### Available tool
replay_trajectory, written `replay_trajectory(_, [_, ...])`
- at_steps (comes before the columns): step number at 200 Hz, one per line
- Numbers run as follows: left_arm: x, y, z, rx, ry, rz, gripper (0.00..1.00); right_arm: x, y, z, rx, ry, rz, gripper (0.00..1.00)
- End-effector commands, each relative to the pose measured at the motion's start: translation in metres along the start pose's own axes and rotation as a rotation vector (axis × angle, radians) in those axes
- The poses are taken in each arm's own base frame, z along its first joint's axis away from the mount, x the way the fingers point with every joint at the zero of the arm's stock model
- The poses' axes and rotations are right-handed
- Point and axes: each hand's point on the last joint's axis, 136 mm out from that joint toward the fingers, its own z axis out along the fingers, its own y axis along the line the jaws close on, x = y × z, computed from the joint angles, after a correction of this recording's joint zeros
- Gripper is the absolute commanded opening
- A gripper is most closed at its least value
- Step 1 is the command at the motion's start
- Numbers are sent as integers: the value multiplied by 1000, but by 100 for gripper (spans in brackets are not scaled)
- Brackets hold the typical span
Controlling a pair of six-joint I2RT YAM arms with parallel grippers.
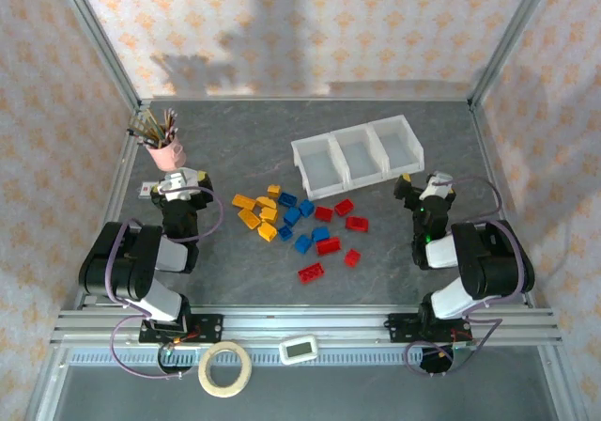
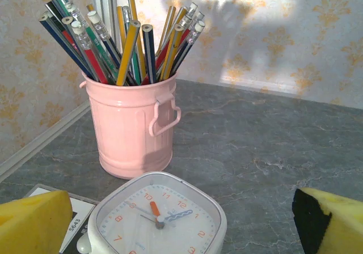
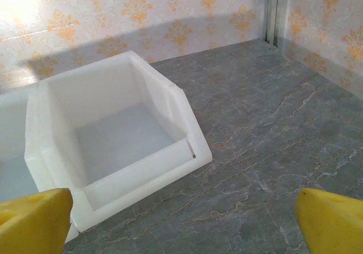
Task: Sort the legos into containers by color
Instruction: Pick up the lego from the bottom-center of the table.
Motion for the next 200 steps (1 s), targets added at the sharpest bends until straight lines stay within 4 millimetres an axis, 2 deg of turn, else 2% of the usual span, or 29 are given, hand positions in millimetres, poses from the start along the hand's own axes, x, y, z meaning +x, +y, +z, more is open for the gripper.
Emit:
replay_trajectory(1, [-8, -4, 2, 11, -26, -8, 100, -16, 2, 2, -8, -51, -3, 100])
replay_trajectory(200, [-7, -8, 2, 39, -23, 3, 100, -16, 2, 2, -9, -51, -3, 100])
